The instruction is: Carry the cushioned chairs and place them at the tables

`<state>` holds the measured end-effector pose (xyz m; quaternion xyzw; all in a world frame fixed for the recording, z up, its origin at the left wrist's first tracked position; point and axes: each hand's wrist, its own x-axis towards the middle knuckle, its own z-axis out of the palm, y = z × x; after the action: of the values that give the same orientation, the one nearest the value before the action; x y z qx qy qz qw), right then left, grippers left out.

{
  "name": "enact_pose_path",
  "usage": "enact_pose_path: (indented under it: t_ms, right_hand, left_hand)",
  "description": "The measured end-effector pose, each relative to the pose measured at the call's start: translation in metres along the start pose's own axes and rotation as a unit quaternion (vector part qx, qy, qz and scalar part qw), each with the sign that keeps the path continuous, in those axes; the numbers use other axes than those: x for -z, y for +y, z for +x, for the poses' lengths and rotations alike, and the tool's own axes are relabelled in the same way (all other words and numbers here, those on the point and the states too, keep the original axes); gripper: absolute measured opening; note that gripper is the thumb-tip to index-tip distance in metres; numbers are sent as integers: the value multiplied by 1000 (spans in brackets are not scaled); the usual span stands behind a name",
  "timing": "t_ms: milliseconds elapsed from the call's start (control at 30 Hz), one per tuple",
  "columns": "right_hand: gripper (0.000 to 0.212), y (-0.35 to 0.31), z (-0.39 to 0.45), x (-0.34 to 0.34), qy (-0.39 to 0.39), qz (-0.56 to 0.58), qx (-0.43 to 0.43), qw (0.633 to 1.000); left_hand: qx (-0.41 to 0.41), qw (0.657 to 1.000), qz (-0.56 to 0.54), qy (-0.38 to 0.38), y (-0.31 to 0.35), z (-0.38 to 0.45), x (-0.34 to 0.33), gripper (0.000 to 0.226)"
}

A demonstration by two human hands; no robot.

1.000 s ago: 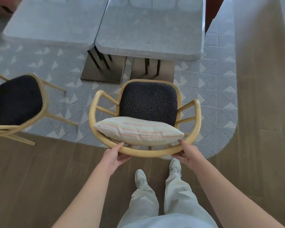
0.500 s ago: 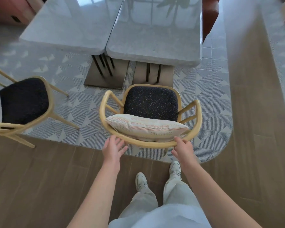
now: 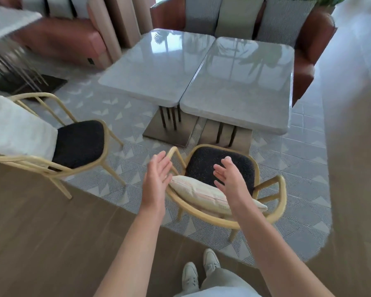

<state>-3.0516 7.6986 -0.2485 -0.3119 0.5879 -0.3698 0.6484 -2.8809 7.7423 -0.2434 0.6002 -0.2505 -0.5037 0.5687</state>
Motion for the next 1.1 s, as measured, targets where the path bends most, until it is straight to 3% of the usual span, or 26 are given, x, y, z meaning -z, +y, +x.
enact_pose_path:
  t_ms: [233, 467, 700, 833, 933, 1100]
  right_hand:
    - [76, -60, -6, -35, -132, -46, 87, 986]
    - [50, -89, -10, -95, -237, -34, 67, 969]
    - [49, -72, -24, -178, -326, -90, 80, 938]
    - [64, -61, -43, -238, -377, -117, 107, 913]
    - [73, -50, -58, -286, -389, -129, 116, 905]
    - [34, -26, -76, -366, -384, -109, 129, 908]
  left_hand:
    - [-63, 997, -20, 26, 67, -4, 9, 61]
    - [-85, 988, -51, 119, 87, -21, 43, 60]
    - [-124, 966, -108, 201, 105, -48, 120, 67]
    - [-146, 954, -136, 225, 117, -53, 175, 77]
    - [-152, 948, -146, 237, 126, -49, 220, 68]
    - [-157, 947, -145, 240, 143, -36, 302, 62]
